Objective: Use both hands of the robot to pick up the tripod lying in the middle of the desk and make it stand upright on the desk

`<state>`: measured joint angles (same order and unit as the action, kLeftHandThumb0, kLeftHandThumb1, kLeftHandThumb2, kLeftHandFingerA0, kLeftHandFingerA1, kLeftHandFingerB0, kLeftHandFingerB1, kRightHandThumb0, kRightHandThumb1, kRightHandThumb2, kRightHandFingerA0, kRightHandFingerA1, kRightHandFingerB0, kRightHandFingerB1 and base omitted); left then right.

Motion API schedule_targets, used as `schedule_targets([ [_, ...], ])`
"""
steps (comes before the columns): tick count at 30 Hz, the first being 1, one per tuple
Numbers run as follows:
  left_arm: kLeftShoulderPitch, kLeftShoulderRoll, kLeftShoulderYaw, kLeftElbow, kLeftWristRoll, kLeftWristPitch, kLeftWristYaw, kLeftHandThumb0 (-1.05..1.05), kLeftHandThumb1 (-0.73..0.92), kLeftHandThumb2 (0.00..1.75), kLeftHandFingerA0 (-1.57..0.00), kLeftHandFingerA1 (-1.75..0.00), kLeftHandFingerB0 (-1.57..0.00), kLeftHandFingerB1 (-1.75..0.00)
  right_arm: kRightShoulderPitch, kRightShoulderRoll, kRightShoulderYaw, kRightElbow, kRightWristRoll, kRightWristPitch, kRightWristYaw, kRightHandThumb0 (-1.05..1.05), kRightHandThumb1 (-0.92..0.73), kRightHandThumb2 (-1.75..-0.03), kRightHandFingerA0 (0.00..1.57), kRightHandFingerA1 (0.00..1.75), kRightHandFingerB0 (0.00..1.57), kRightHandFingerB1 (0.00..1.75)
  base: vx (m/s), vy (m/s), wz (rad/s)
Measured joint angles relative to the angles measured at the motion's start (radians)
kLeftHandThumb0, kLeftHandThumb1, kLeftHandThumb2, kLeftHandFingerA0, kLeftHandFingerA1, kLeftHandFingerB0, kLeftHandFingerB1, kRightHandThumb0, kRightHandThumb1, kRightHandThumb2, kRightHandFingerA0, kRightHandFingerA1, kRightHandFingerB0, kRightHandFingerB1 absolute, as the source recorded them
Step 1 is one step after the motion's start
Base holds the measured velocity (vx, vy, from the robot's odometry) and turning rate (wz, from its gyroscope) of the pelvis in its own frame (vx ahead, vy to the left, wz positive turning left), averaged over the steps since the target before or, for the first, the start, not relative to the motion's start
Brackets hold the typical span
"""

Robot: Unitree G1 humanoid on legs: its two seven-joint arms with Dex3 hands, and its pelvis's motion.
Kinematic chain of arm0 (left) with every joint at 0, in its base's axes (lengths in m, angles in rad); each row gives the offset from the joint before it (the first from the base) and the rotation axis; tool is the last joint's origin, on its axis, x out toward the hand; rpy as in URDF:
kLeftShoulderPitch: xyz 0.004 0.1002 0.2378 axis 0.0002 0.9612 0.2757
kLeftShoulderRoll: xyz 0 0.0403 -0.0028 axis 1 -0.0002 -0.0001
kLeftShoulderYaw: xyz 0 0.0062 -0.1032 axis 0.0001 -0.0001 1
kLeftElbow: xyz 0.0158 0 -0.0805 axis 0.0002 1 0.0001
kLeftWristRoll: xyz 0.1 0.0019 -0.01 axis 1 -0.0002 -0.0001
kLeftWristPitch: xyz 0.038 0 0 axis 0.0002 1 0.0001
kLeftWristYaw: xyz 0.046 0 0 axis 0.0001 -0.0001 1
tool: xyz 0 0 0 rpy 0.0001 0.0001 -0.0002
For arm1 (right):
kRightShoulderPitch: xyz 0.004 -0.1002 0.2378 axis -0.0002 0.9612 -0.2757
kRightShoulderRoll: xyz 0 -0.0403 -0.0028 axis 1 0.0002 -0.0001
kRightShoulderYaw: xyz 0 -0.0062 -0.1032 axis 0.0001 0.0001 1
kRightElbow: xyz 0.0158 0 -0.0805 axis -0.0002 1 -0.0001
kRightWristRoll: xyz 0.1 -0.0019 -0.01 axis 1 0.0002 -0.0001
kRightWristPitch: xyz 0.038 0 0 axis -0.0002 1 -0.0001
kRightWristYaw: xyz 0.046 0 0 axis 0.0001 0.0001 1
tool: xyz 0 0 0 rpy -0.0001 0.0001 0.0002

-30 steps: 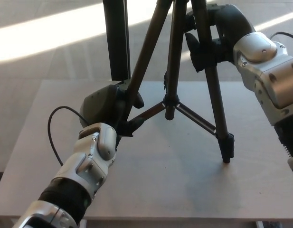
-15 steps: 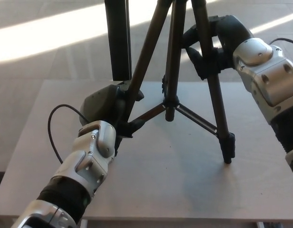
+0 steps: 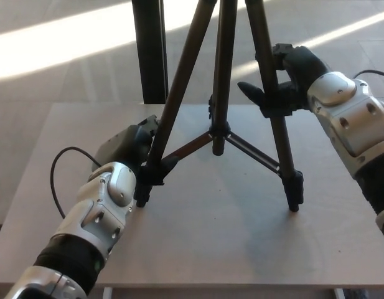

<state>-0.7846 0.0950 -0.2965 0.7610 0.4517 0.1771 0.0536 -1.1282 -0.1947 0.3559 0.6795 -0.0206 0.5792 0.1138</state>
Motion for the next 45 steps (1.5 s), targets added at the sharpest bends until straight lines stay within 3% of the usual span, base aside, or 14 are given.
schedule_targets([
  [3,0.006,0.015,0.000,-0.001,-0.008,0.004,-0.040,-0.59,0.71,0.64,-0.07,-0.38,-0.08,-0.22,0.000,-0.019,0.049,-0.022,-0.033,0.020,0.037,-1.05,-0.62,-0.80,0.00,0.00,0.00,0.00,0.00,0.000,0.00],
  [4,0.009,0.018,0.001,0.001,-0.011,0.005,-0.051,-0.64,0.53,0.93,-0.01,-0.39,0.00,-0.25,0.000,-0.028,0.062,-0.032,-0.042,0.025,0.050,-1.05,-0.71,-0.64,0.00,0.00,0.00,0.00,0.00,0.000,0.00],
  [9,0.041,0.031,0.003,0.021,-0.026,0.033,-0.112,-0.99,0.65,0.95,0.00,-0.07,0.00,0.00,0.001,-0.061,0.098,-0.079,-0.081,0.040,0.113,-1.05,-0.70,-0.65,0.00,0.00,0.00,0.00,0.00,0.000,0.00],
  [10,0.044,0.032,0.003,0.022,-0.029,0.038,-0.122,-1.01,0.66,0.95,0.00,-0.07,0.00,0.00,0.002,-0.064,0.101,-0.086,-0.088,0.041,0.124,-1.04,-0.58,-1.03,0.00,0.28,0.00,0.00,0.00,0.000,0.00],
  [11,0.046,0.033,0.003,0.023,-0.030,0.041,-0.130,-1.02,0.66,0.96,0.00,-0.07,0.00,0.00,0.004,-0.067,0.104,-0.092,-0.092,0.041,0.133,-1.05,-0.70,-0.65,0.00,0.00,0.00,0.00,0.00,0.000,0.00],
  [12,0.046,0.035,0.003,0.023,-0.032,0.044,-0.138,-1.05,0.68,0.97,0.00,-0.07,0.00,0.00,0.006,-0.070,0.106,-0.098,-0.098,0.041,0.143,-1.05,-0.70,-0.65,0.00,0.00,0.00,0.00,0.00,0.000,0.00],
  [34,0.278,0.170,0.147,-0.217,-0.128,-0.012,-0.254,-1.05,0.64,0.94,0.00,-0.09,0.00,-0.03,0.454,-0.280,-0.143,-0.708,-0.077,0.141,0.304,-0.98,-0.61,-0.73,0.00,0.00,0.00,0.00,0.00,0.000,0.00],
  [37,0.357,0.207,0.210,-0.279,-0.157,-0.024,-0.271,-1.00,0.60,0.87,0.00,-0.09,0.00,0.00,0.564,-0.314,-0.254,-0.788,-0.056,0.145,0.321,-1.05,-0.53,-0.84,0.00,0.00,0.00,0.00,0.00,0.000,0.00],
  [38,0.375,0.215,0.225,-0.292,-0.163,-0.026,-0.275,-0.94,0.55,0.82,0.00,-0.07,0.00,0.00,0.587,-0.322,-0.278,-0.802,-0.053,0.145,0.324,-1.04,-0.67,-0.61,0.00,0.00,0.00,0.00,0.00,0.000,0.00],
  [39,0.410,0.230,0.256,-0.318,-0.176,-0.027,-0.282,-0.66,0.75,0.62,0.00,0.00,0.00,0.00,0.630,-0.332,-0.325,-0.826,-0.048,0.145,0.330,-1.01,-0.67,-0.61,0.00,0.00,0.00,0.00,0.00,0.000,0.00],
  [40,0.435,0.238,0.279,-0.335,-0.185,-0.029,-0.288,-1.01,0.61,0.86,0.00,-0.06,0.00,0.00,0.662,-0.339,-0.360,-0.841,-0.044,0.145,0.334,-1.00,-0.69,-0.61,0.00,0.00,0.00,0.00,0.00,0.000,0.00],
  [41,0.453,0.246,0.294,-0.344,-0.191,-0.030,-0.292,-1.00,0.59,0.85,0.00,-0.08,0.00,0.00,0.684,-0.344,-0.385,-0.848,-0.042,0.145,0.338,-0.98,-0.57,-0.79,0.00,0.00,0.00,0.00,0.00,0.000,0.00],
  [44,0.515,0.274,0.357,-0.375,-0.213,-0.035,-0.305,-1.00,0.60,0.88,0.00,-0.04,0.00,0.00,0.764,-0.360,-0.483,-0.862,-0.029,0.142,0.352,-0.98,-0.59,-0.73,0.00,0.00,0.00,0.00,0.00,0.000,0.00],
  [45,0.533,0.280,0.374,-0.384,-0.220,-0.036,-0.308,-0.93,0.55,0.86,0.00,-0.14,0.00,0.00,0.787,-0.363,-0.510,-0.865,-0.026,0.141,0.355,-1.05,-0.58,-1.00,0.00,0.21,0.00,0.03,0.00,0.000,0.00],
])
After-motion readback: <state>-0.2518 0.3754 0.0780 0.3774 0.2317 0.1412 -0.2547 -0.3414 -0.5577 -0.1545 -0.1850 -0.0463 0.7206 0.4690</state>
